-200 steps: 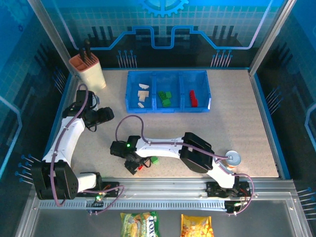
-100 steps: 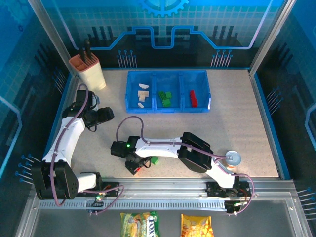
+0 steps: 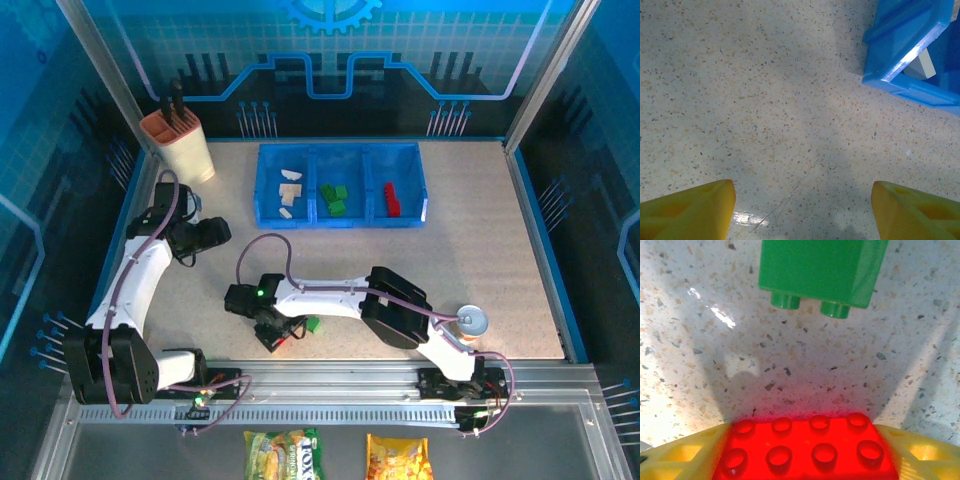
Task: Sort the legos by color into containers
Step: Pick up the lego from the bottom-center of the table, then place the lego in the container.
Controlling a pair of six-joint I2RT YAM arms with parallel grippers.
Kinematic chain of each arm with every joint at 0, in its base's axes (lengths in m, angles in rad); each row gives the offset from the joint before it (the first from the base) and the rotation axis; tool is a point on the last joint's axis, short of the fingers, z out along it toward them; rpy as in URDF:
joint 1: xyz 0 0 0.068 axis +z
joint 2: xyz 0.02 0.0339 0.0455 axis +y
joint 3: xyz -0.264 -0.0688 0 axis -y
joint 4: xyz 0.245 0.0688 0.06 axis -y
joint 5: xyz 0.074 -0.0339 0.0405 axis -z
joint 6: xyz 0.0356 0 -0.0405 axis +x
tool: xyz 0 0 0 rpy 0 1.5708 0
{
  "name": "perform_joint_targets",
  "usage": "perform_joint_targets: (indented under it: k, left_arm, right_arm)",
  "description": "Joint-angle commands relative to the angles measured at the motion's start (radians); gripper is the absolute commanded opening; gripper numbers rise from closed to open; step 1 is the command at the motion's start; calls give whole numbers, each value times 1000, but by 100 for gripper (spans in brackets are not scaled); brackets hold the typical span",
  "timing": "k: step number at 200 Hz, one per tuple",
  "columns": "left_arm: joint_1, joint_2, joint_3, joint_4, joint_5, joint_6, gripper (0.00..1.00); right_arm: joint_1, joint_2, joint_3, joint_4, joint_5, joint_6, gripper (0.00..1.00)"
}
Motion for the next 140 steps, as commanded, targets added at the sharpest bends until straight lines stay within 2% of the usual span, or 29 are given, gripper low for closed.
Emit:
perform_joint_targets:
  k: [1, 76, 140]
  left_arm:
    - [12, 2, -8, -9, 6, 20, 73]
    - [13, 3, -7, -11, 9, 20, 73]
    - [12, 8, -5, -11, 14, 20, 73]
  right_arm:
    - [-47, -31, 26, -31, 28, -5, 63]
    - [-195, -130, -29, -39, 54, -58, 63]
    - [-429, -345, -245, -13, 68, -110, 63]
